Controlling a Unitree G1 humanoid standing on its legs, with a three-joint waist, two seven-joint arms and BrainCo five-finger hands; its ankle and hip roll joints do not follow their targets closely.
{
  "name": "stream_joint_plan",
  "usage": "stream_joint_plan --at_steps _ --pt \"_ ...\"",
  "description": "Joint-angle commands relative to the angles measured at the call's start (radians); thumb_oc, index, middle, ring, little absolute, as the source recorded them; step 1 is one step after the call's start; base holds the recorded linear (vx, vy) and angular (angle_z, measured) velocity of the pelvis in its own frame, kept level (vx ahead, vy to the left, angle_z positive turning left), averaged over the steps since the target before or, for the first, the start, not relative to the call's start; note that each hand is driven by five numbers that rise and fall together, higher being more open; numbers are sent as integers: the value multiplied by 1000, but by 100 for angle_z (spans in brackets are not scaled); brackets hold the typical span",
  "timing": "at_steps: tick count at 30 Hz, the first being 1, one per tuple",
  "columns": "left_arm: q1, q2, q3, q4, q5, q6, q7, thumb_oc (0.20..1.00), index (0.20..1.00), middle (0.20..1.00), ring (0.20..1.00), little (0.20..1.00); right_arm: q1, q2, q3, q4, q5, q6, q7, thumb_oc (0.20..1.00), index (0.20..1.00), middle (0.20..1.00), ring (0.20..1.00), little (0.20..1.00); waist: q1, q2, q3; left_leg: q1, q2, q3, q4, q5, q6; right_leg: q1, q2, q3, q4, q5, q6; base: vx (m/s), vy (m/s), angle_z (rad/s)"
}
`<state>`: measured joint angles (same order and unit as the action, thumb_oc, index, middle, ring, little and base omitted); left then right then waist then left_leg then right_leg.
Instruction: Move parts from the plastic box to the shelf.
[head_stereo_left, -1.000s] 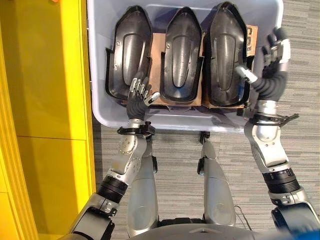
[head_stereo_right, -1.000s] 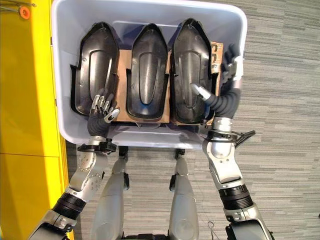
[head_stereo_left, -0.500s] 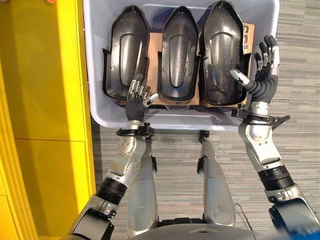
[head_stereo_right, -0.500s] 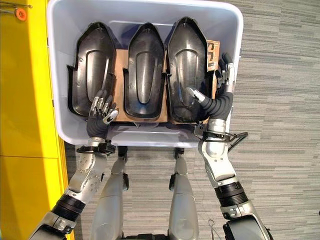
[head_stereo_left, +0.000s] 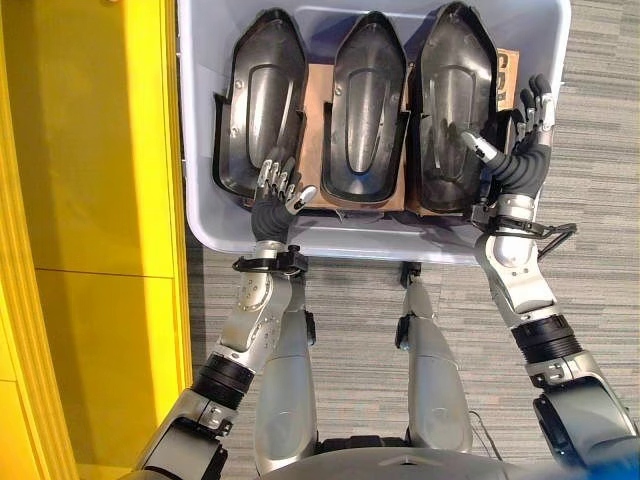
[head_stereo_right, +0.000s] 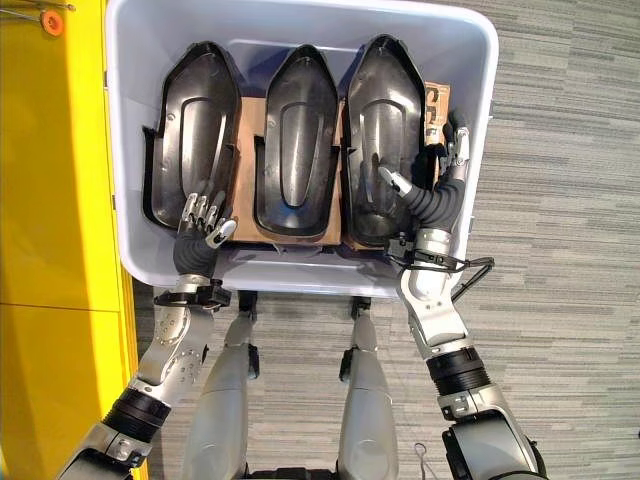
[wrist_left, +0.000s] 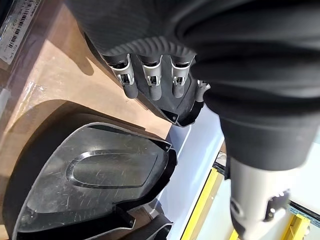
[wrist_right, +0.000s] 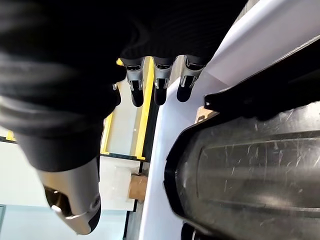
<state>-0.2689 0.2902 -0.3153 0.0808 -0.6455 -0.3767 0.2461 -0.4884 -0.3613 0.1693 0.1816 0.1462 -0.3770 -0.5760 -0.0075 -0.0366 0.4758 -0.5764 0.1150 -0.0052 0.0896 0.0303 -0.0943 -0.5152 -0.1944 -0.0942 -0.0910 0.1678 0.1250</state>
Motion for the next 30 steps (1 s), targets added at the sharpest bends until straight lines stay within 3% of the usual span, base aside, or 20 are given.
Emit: stream_joint_plan --at_steps 1,30 --pt "-32 11 15 -24 3 -52 -11 1000 1000 1000 1000 1000 -24 -15 -30 -1 -44 -19 -33 1000 1000 1000 1000 1000 1 0 -15 -16 -41 7 37 -12 38 57 7 33 81 -53 18 0 0 0" --pt "-31 24 0 -17 -7 -55 -26 1000 1000 1000 1000 1000 -86 -46 -58 262 -76 22 -117 1000 1000 1000 1000 1000 7 17 -12 -63 -50 -2 64 -21 42 15 13 37 107 -61 14 0 0 0"
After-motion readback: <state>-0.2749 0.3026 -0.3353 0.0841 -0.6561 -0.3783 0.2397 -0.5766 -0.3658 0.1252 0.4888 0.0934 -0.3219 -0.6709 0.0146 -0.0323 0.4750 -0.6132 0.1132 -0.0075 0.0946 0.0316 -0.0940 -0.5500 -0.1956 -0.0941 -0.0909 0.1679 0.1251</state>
